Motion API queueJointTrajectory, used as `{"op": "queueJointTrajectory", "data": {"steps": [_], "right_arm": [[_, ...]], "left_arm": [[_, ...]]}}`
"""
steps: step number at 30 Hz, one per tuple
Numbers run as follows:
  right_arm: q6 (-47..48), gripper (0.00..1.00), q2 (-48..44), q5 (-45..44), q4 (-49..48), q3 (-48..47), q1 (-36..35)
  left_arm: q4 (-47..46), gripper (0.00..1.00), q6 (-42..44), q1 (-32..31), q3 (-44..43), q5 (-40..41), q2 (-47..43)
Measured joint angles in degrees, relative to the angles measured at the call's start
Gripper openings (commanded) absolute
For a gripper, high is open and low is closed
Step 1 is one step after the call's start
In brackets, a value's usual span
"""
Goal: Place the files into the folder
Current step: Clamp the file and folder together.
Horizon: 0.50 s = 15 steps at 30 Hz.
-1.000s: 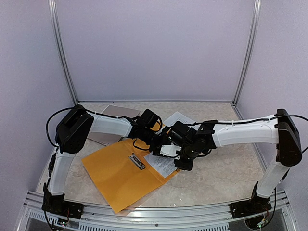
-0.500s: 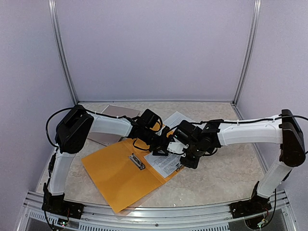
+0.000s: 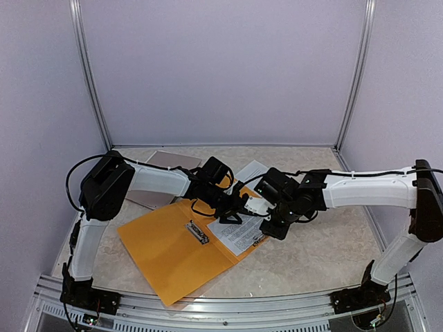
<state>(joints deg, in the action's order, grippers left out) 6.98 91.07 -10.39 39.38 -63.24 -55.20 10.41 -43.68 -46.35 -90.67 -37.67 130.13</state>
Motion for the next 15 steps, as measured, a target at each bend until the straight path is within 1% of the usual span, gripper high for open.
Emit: {"op": "queueJointTrajectory", "data": {"steps": [10,15], "right_arm": [[-2.8,0.29,-0.1,-0.1,-0.5,0.1,1.7],[-3.5,0.26,0.0,1.1,-2.6,0.8,3.2]], "left_arm": [[0.0,0.78,0.1,0.0,0.0,0.0,0.0],[0.1,0.78,0.1,0.0,0.0,0.1,0.0]]}}
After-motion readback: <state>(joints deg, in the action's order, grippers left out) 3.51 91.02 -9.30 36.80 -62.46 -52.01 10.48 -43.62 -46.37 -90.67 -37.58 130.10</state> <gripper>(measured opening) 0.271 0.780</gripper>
